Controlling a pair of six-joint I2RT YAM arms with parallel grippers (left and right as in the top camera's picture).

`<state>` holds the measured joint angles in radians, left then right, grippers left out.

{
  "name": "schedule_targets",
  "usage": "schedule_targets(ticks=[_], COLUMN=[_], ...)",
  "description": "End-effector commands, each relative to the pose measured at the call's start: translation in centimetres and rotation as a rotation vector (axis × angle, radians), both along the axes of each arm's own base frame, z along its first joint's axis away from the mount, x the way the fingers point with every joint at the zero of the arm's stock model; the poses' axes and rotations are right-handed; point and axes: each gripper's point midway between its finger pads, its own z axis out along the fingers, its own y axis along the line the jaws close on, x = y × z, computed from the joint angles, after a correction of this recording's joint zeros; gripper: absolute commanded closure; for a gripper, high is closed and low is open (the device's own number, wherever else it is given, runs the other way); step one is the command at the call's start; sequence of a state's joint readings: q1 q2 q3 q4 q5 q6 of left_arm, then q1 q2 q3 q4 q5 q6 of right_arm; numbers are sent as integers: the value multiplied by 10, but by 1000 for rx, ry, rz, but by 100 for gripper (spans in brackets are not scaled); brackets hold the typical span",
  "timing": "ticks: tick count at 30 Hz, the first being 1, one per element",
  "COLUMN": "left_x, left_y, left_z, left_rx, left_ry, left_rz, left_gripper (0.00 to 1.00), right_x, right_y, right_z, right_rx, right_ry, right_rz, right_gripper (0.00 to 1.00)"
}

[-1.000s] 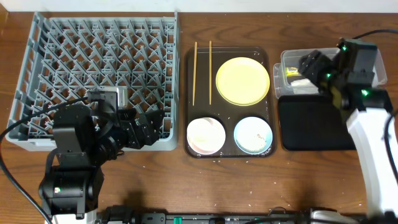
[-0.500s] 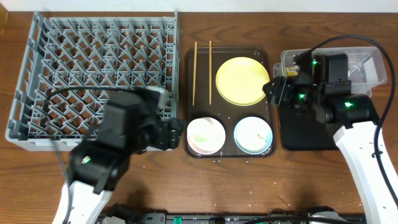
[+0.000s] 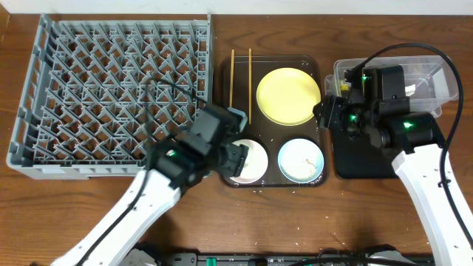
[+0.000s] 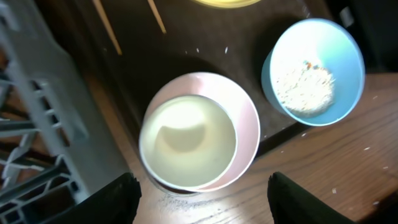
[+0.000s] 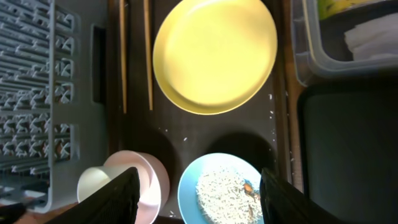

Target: Sort waste into correct bins and load items into the dishwasher

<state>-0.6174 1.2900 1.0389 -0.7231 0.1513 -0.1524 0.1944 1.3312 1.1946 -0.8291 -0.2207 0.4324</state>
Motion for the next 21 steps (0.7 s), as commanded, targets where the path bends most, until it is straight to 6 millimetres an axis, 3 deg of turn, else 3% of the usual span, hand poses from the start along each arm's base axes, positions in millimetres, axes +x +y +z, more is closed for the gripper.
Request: schedule_targets(ticks=[1,5,15,21], left_x=[6,3,7,16], left_y=[-12,-22,-26,-19], left_z=[-2,-7,-7,-37], left_rx=[13,12,14,108], left_ry=[-13,-3,-23,1], left_rz=[-19,-33,-36,-10], left_gripper=[32,32,32,36], right_x=[-1,-3,-11,-8], right_y=[-2,-3,-5,-4], right_z=[-6,-7,-16,-16], right_rx=[-20,-25,-61,-60], right_ry=[24,34,67,62], right_rz=[-27,-29,15,15], right_gripper=[40,41,42,42])
